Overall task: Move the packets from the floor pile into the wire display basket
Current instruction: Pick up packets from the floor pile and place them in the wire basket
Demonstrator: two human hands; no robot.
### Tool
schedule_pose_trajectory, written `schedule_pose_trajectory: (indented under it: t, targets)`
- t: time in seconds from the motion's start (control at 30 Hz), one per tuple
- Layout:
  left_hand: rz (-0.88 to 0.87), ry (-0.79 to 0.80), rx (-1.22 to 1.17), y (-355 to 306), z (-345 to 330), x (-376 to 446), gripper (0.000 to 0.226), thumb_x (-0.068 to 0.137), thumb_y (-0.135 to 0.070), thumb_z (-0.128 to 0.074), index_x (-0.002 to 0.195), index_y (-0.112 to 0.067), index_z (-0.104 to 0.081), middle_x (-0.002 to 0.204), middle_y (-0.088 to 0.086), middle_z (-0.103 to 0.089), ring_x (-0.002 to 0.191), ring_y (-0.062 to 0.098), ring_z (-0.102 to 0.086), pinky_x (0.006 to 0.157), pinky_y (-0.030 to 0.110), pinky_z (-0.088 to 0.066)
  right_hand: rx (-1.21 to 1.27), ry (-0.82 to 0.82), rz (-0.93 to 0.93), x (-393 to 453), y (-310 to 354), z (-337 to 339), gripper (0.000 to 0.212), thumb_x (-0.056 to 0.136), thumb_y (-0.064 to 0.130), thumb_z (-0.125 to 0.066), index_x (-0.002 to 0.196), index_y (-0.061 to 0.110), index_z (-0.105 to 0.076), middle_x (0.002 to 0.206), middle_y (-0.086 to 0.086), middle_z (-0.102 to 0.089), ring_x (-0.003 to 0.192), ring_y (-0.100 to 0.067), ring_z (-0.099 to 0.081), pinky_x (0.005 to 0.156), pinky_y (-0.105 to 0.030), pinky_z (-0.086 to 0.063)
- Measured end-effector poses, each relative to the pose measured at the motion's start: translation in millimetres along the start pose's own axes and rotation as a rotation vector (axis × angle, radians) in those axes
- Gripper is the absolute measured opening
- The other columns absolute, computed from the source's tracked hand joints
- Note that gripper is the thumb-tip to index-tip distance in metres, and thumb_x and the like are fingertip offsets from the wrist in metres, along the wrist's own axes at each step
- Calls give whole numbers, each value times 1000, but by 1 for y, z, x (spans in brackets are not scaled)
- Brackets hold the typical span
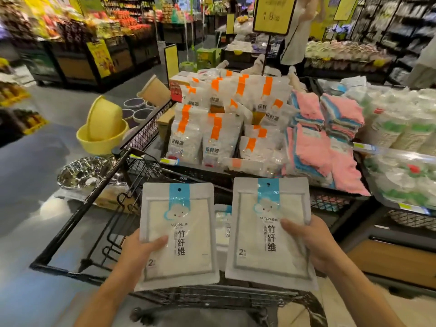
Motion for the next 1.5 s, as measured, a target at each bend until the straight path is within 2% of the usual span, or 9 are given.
schedule_pose_trajectory:
  t: [0.2,0.33,0.53,0.87,1.03,1.23,1.3,1.4,1.5]
  targets:
    - [84,-47,32,22,-9,47,29,89,-6,-72,117,-13,-66,107,10,-78,95,29,-76,81,50,-61,-15,12,-101,68,-33,-14,26,90,0,-72,116,6,-68,105,-17,-78,93,-34,-77,74,-48,-64]
    - [156,-100,60,34,-16,78,27,90,-8,-72,114,-20,-66,105,4,-79,98,27,-74,87,55,-60,-31,17,-192,114,-64,-16,34,90,1,-74,123,5,-67,110,-15,-78,98,-36,-76,91,-60,-58]
    - [233,-152,85,51,-22,134,28,87,2,-70,109,-15,-65,104,7,-75,94,27,-72,75,43,-60,-81,-12,-306,169,-97,-25,39,89,5,-76,126,8,-66,109,-12,-78,97,-31,-77,87,-59,-60]
    - [364,-4,186,107,-24,254,32,88,-3,-74,116,-17,-67,110,6,-76,100,26,-73,90,48,-59,-207,-103,-478,233,-163,-52,36,91,11,-74,126,16,-64,111,-7,-78,99,-27,-77,87,-59,-61]
    - [416,64,248,129,-31,306,35,92,-3,-70,122,-17,-62,113,3,-71,103,24,-69,87,42,-58,-315,-143,-533,263,-185,-76,34,92,12,-74,124,15,-64,109,-5,-77,95,-22,-77,83,-50,-64]
    - [479,104,345,165,-34,353,43,92,-3,-70,132,-13,-59,122,7,-70,112,29,-67,97,51,-56,-404,-260,-609,283,-216,-87,21,93,11,-73,113,11,-65,101,-8,-77,91,-26,-76,66,-34,-63]
    - [462,87,418,171,-34,359,42,91,-6,-71,129,-16,-56,120,7,-69,111,28,-67,93,49,-58,-445,-312,-625,286,-225,-88,27,91,13,-76,116,7,-67,104,-11,-76,94,-29,-76,76,-42,-64]
    - [356,66,600,172,-33,367,60,91,-10,-73,140,-15,-39,125,3,-62,110,19,-61,87,36,-54,-606,-370,-574,290,-224,-94,36,90,16,-78,119,3,-62,97,-1,-69,91,-24,-70,71,-35,-59]
    - [209,118,858,176,-40,369,78,91,-16,-74,152,-21,-26,131,6,-49,115,20,-51,96,41,-50,-785,-404,-520,290,-226,-98,55,90,20,-79,131,3,-47,113,-8,-65,98,-25,-65,84,-43,-60]
Point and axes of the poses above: each hand's wrist, its own x-axis towards the middle knuckle, its own z-axis out of the back of the hand, y = z × x, the point moved 6 cm from there along x, towards the middle knuckle
